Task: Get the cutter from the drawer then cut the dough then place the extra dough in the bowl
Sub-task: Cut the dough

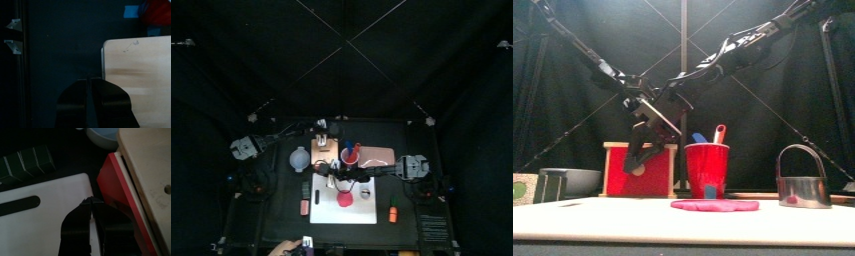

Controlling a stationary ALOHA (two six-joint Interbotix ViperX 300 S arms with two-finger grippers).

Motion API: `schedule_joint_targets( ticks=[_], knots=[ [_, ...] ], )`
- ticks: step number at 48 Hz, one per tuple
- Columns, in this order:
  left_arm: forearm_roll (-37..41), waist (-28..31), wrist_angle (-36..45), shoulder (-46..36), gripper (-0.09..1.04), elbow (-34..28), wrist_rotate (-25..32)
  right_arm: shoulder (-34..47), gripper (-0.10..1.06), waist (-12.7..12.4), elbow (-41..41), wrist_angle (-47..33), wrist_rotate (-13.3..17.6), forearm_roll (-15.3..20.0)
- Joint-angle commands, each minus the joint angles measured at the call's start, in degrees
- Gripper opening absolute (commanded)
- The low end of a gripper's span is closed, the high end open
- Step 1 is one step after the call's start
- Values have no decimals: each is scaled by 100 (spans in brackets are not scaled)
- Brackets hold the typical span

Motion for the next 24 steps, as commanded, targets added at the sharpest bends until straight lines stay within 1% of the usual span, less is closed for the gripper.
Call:
schedule_joint_targets(
  ticks=[1,8,19,24],
  knots=[
    [-9,-70,0,-79,48,-123,9,-272,12,-105,-185,-18,9,-70],
    [-9,-70,0,-79,48,-123,9,-229,12,-158,-264,-18,9,-105],
    [-9,-70,0,-97,48,-123,0,-158,12,-176,-369,-18,9,-158],
    [-9,-70,-9,-123,48,-114,-9,-105,12,-237,-422,-26,9,-193]
  ],
)
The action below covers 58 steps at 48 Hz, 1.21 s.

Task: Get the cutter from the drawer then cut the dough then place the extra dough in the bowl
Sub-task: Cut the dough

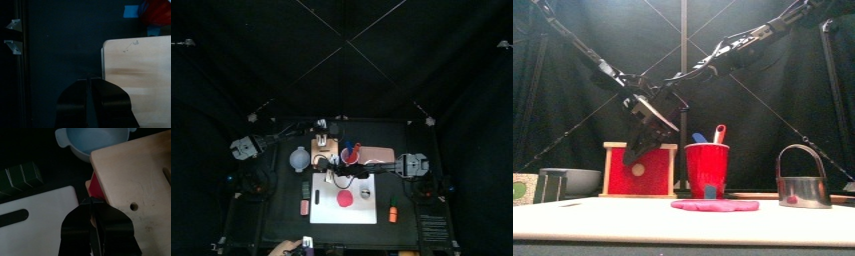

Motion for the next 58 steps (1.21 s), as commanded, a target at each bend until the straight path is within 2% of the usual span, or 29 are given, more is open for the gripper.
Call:
schedule_joint_targets(
  ticks=[1,9,19,37,43,51,58],
  knots=[
    [-9,-70,-9,-123,48,-105,-9,-114,12,-105,-185,-18,9,-35],
    [-9,-70,-9,-149,48,-35,-35,-53,12,-193,-246,9,9,-88],
    [-9,-35,-114,-272,48,26,-79,-123,12,-123,-272,18,26,-44],
    [-185,0,-1063,-853,48,193,-378,-896,12,703,-44,44,26,149],
    [-439,-35,-1635,-1222,48,545,-413,-1345,12,905,387,44,18,105],
    [-817,-475,-2584,-1749,48,1371,-422,-2136,12,1081,1371,53,35,-185],
    [-1283,-1143,-3727,-2215,48,2180,-413,-2909,12,1169,2136,70,53,9]
  ],
)
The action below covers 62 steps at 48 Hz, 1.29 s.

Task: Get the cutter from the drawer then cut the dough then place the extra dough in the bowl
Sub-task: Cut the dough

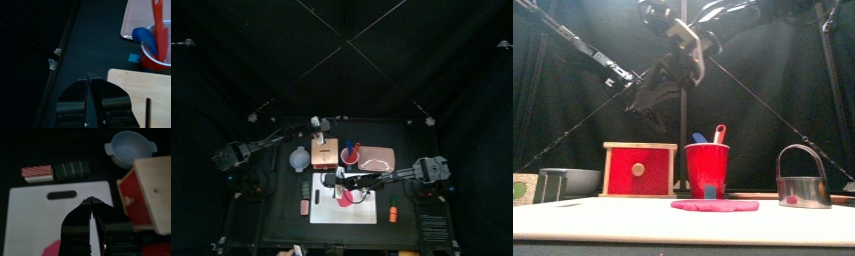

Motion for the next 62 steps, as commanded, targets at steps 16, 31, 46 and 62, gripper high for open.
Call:
schedule_joint_targets(
  ticks=[16,31,46,62],
  knots=[
    [-1028,-2540,-2944,-809,48,1257,-9,-1529,35,483,1178,1055,-26,633],
    [-1116,-3173,-4061,-633,49,1652,-79,-1626,100,844,1336,1811,0,1556],
    [-1169,-3173,-4078,-396,49,1688,-114,-1362,99,967,1433,2487,-26,2118],
    [-1169,-3173,-4078,-396,49,1723,-114,-879,98,1020,1354,2479,-35,2452]
  ],
)
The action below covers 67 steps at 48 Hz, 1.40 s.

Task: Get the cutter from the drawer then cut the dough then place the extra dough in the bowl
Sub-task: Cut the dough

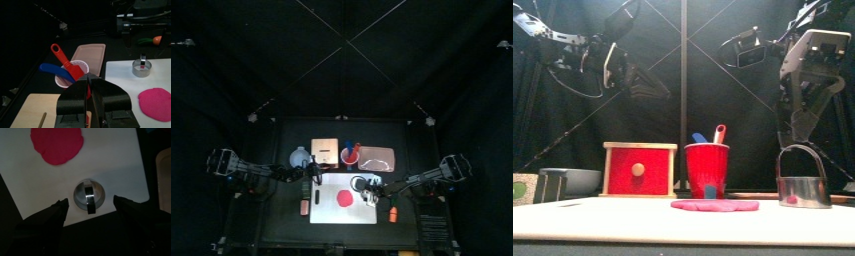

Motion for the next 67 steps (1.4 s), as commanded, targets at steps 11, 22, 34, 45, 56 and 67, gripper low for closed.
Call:
schedule_joint_targets(
  ticks=[11,22,34,45,56,67],
  knots=[
    [-35,0,-62,-9,49,-26,0,53,83,-18,-246,-18,9,97],
    [-141,0,-62,114,49,-18,0,88,63,-35,-299,0,9,97],
    [-158,0,-62,141,49,-18,0,88,51,-35,-492,114,-9,97],
    [-185,44,-114,114,49,132,0,264,50,0,-1099,123,-141,-53],
    [-220,114,-149,97,49,272,0,949,50,-62,-2109,396,-1230,79],
    [-308,114,-176,88,49,378,0,1564,50,-246,-2769,809,-2074,422]
  ],
)
